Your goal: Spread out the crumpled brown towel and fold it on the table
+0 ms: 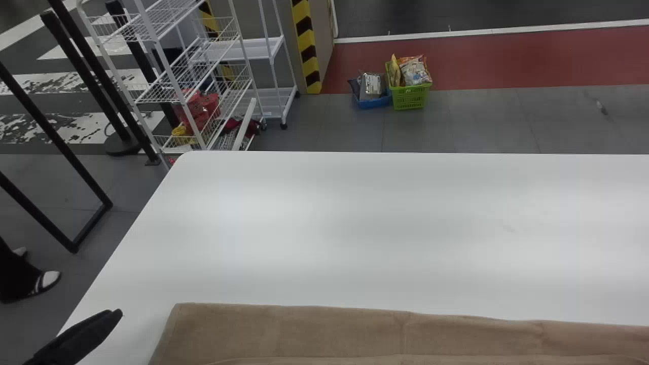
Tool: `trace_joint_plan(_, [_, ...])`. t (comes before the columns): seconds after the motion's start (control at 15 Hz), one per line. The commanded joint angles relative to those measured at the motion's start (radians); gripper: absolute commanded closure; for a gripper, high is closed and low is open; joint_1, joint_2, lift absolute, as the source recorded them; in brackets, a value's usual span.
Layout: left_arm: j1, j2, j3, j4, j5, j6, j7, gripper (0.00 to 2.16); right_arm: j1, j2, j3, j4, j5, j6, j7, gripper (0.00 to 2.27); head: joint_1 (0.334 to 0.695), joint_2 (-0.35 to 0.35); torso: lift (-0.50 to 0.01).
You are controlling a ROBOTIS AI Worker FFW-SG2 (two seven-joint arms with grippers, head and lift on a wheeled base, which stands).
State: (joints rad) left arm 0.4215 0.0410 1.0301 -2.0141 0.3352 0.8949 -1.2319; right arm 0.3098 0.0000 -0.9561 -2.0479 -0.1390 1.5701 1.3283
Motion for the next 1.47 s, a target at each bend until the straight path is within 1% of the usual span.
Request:
trace_joint_plan(0.0, [-0.004, -0.001, -0.008, -0.002, -0.002, 0.000, 0.002, 0.52, 0.020, 0.000, -0.018, -0.006, -0.014, 0.002, 0.002, 0.61, 0.695, 0.199, -0.127])
trace_joint_plan(0.27, [-0.006, 0.000, -0.013, -0.002, -0.005, 0.000, 0.000, 0.52, 0.026, 0.000, -0.004, 0.025, -0.008, 0.002, -0.008, 0.61, 0.695, 0.182, -0.127])
trace_joint_plan(0.4, [-0.006, -0.001, -0.005, -0.002, -0.004, 0.000, -0.003, 0.52, 0.022, 0.001, 0.014, 0.026, -0.007, 0.002, -0.017, 0.61, 0.695, 0.184, -0.127])
trace_joint_plan(0.67, [-0.004, -0.001, 0.007, 0.005, -0.001, 0.000, -0.011, 0.52, 0.015, 0.001, 0.040, -0.006, -0.007, 0.002, -0.024, 0.61, 0.695, 0.219, -0.127])
trace_joint_plan(0.93, [-0.004, 0.004, 0.008, 0.015, 0.005, 0.000, -0.015, 0.52, 0.015, 0.001, 0.040, -0.026, -0.005, 0.002, -0.026, 0.62, 0.695, 0.230, -0.127])
trace_joint_plan(1.07, [-0.004, 0.004, 0.007, 0.015, 0.007, 0.000, -0.017, 0.52, 0.015, 0.001, 0.043, -0.026, -0.004, 0.002, -0.026, 0.94, 0.695, 0.231, -0.127])
trace_joint_plan(1.13, [-0.004, 0.004, 0.007, 0.015, 0.007, 0.000, -0.017, 0.52, 0.015, 0.001, 0.045, -0.026, -0.002, 0.002, -0.026, 1.03, 0.695, 0.231, -0.127])
trace_joint_plan(1.27, [-0.004, 0.004, 0.008, 0.014, 0.008, 0.000, -0.018, 0.52, 0.015, 0.001, 0.043, -0.029, 0.009, 0.002, -0.024, 1.34, 0.695, 0.231, -0.127])
trace_joint_plan(1.4, [-0.004, 0.004, 0.008, 0.015, 0.008, 0.000, -0.018, 0.52, 0.018, 0.001, 0.037, -0.028, 0.012, 0.002, -0.023, 1.35, 0.695, 0.229, -0.127])
